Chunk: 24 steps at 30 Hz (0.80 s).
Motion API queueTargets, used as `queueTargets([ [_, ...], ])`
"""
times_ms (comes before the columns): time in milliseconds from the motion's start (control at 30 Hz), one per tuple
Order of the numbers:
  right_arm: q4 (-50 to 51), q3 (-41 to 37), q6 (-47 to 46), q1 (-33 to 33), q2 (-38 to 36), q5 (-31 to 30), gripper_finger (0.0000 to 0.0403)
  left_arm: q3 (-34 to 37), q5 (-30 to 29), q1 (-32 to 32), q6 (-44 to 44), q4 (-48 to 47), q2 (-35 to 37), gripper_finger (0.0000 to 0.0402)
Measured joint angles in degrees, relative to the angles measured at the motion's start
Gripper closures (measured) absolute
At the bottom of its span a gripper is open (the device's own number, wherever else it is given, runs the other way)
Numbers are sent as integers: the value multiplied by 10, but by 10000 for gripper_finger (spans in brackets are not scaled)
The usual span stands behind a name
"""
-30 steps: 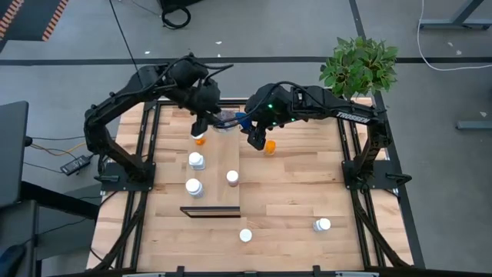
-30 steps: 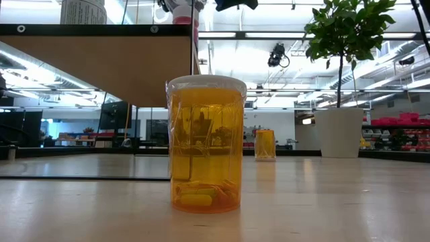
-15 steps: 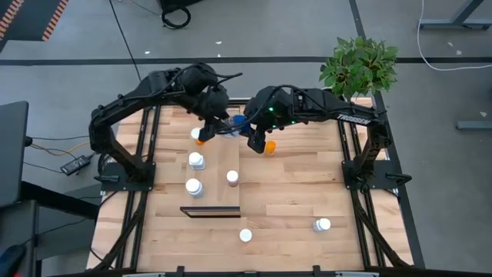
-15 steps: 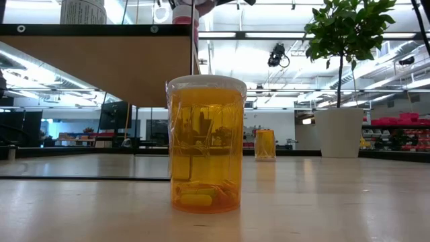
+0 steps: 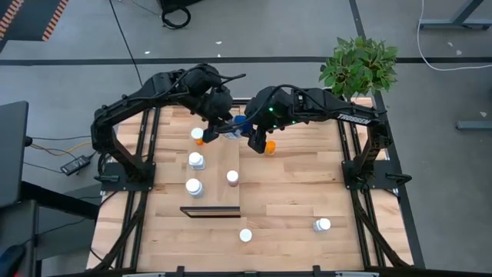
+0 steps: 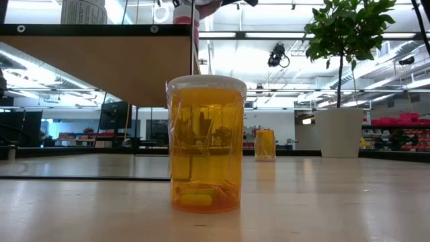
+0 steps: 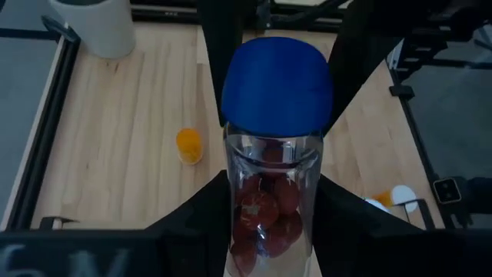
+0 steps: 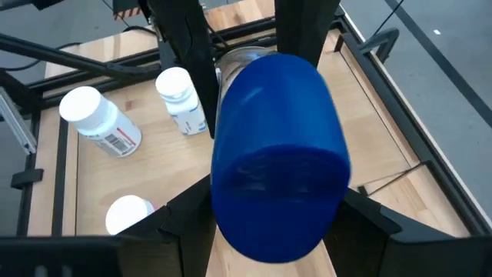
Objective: Pick and place medicine bottles onto shelf by color
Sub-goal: Put the blue pill bottle on the shelf
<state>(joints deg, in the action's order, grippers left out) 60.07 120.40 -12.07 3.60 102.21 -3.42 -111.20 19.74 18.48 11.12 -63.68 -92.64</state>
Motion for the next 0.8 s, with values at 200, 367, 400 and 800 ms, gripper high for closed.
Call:
queueTargets([
  [200,2,0,-8,0,0,2,191,0,0,0,-9,17,0,255],
  [367,1,0,-14,0,2,5,191,0,4,0,-29,58,1,256],
  [400,0,-1,-15,0,2,7,191,0,4,0,-32,58,2,255],
  [800,1,0,-23,0,0,7,191,0,5,-2,-69,93,2,256],
])
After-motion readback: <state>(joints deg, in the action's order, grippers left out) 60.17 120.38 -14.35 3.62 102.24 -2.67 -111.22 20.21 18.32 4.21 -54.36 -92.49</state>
